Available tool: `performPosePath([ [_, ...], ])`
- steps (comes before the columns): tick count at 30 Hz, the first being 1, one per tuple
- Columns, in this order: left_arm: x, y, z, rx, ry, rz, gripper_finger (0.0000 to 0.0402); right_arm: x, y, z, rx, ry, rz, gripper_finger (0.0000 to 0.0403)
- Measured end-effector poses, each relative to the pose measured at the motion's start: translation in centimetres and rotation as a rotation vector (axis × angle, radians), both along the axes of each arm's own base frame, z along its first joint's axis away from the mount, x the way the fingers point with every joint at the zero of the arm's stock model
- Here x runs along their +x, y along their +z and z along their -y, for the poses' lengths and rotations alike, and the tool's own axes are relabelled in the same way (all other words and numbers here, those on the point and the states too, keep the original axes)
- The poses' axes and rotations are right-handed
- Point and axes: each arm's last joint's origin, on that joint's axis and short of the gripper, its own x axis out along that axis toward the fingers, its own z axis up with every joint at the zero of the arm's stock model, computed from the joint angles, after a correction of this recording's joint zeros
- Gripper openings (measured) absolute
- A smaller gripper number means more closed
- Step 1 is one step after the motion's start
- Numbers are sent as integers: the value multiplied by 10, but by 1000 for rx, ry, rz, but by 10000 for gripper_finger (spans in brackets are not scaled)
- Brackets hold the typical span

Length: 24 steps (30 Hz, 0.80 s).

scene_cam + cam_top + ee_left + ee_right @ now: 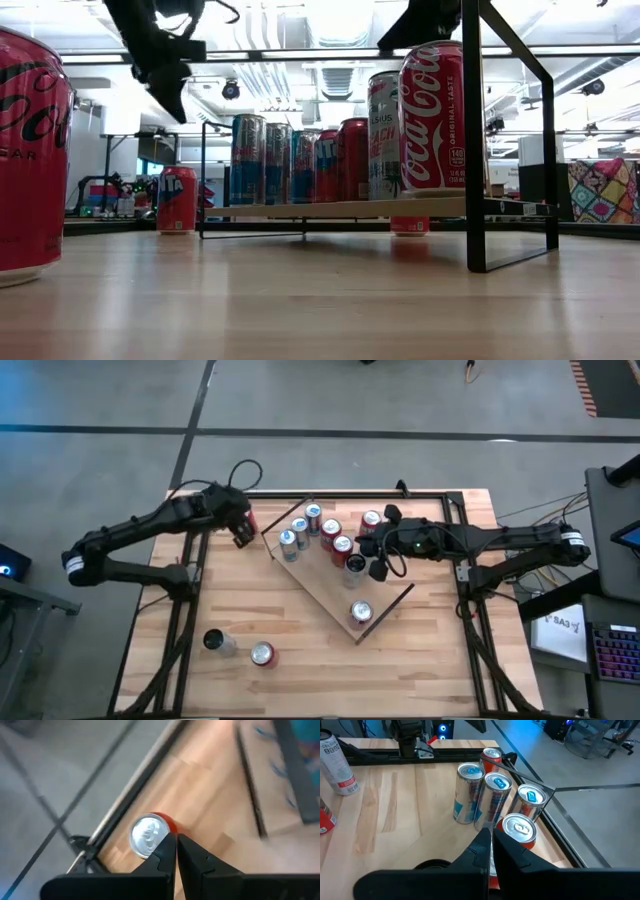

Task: Place canned beverage on shelf
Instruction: Put the left orange soda can on the shelf aligned with the orange soda can on the shelf

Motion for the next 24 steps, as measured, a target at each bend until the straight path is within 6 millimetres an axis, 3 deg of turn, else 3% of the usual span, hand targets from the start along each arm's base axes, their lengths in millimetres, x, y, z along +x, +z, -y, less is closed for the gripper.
performPosePath([
  [9, -19, -7, -21, -89, -144, -159, 0, -1, 14, -1, 1, 27, -2, 9],
  [17, -29, -8, -33, -78, -250, -251, 0, -1, 15, -1, -11, 34, -8, 9],
  [24, -35, -7, -44, -107, -300, -174, 0, -2, 14, -1, -11, 35, -15, 9],
])
